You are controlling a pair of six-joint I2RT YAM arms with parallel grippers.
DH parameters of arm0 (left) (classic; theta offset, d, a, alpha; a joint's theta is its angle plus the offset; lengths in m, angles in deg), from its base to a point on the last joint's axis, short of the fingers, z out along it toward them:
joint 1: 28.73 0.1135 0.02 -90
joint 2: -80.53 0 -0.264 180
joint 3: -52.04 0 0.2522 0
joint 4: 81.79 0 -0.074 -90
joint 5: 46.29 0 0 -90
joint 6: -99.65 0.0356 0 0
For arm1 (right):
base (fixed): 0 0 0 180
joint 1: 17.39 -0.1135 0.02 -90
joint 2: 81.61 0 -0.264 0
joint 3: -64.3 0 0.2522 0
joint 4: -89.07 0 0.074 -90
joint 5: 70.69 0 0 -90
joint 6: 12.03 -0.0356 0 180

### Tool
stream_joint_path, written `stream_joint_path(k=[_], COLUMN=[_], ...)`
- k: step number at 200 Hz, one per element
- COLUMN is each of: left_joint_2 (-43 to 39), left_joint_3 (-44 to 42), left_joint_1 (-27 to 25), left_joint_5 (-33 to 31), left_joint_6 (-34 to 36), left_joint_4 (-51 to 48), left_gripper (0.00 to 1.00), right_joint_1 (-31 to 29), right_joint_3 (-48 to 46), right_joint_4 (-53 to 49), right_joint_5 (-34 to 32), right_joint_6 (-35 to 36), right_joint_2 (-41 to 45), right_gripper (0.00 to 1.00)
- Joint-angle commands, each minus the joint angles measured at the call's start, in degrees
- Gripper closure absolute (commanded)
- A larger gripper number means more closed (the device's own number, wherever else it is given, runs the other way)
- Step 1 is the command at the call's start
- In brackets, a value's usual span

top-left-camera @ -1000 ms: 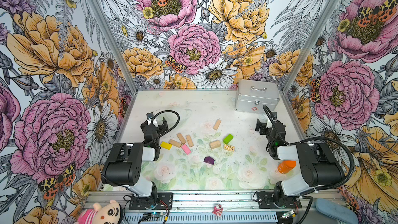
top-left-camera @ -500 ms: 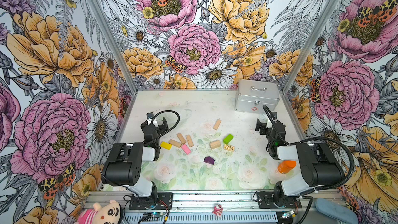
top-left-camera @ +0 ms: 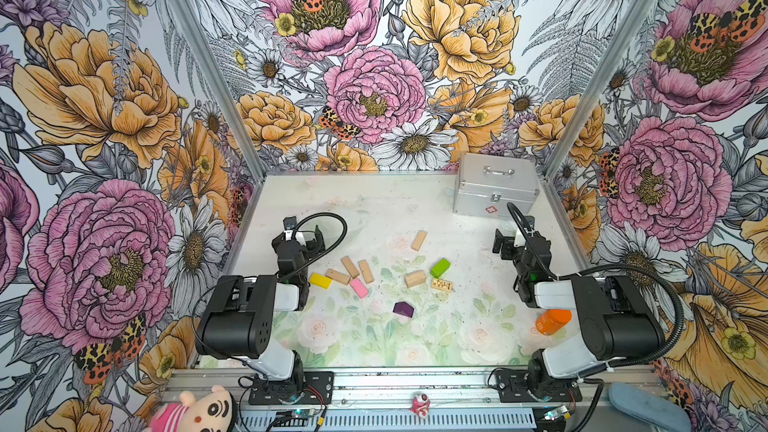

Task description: Build the wood block tower

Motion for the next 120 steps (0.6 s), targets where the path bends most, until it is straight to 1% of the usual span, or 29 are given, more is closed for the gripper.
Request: stream_joint_path(k=[1, 52, 75, 89, 101, 111, 120], left_joint_2=[-0.48, -0.44, -0.88, -1.24, -2.88, -4.49, -5.94], left_joint_3=[1.0, 0.96, 1.57, 1.57, 2.36, 3.12, 3.62], left_joint_1=[0.38, 0.3, 0.44, 0.32, -0.19, -0.52, -0.95], left_joint_5=[1.22, 1.13, 2.0, 2.23, 2.63, 1.67, -0.13], left_joint_6=[0.13, 0.27, 0.34, 0.55, 1.2, 1.47, 1.34], left_joint_4=[-0.06, 0.16, -1.54, -1.61, -4.31, -6.99, -9.09], left_gripper=[0.01, 0.01, 0.01, 0.01, 0.01, 0.01, 0.01], right_joint_1=[0.58, 0.85, 0.56, -0.19, -0.57, -1.74, -2.32], right_joint_3=[1.11, 1.16, 1.29, 2.12, 3.53, 6.37, 9.58], right_joint_4=[0.8, 0.58, 0.6, -2.21, -5.73, -13.44, -21.64], right_joint_5=[0.74, 1.24, 0.82, 0.53, -0.59, -3.83, -4.54], right_joint_6=[-0.16, -0.24, 0.19, 0.84, 1.17, 0.86, -0.12], right_joint_2=[-0.17, -0.17, -0.05, 1.14, 2.83, 5.27, 7.08], right_gripper=[0.0, 0.0, 0.0, 0.0, 0.0, 0.0, 0.0])
